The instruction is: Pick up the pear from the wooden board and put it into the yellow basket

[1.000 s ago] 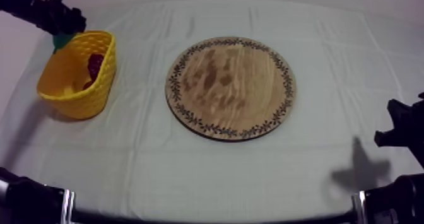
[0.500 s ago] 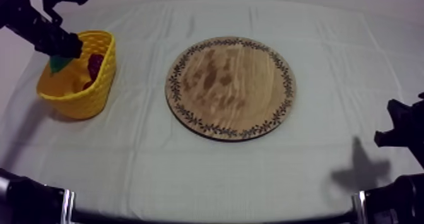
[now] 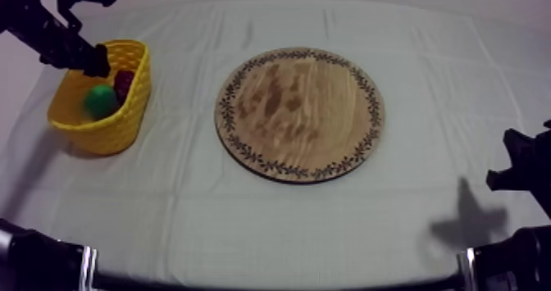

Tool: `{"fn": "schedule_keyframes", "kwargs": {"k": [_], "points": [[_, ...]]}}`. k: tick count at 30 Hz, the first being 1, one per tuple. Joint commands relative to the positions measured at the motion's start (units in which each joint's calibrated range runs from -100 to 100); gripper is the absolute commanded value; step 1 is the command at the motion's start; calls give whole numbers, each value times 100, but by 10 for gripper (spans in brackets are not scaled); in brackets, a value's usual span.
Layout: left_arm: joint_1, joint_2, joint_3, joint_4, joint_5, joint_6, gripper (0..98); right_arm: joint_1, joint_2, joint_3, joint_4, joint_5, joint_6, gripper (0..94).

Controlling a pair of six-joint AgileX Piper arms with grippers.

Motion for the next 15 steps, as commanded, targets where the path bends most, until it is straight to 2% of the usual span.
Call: {"fn": "schedule_keyframes", "kwargs": {"k": [1, 10, 15], "points": [[5, -14, -10, -9, 15, 11, 941, -1, 1, 5, 1, -5, -1, 5], [20, -197, -84, -19, 5, 165, 954, -1, 1, 5, 1, -5, -1, 5], [29, -499, -127, -19, -16, 334, 860, -1, 1, 5, 1, -5, -1, 5]]}}
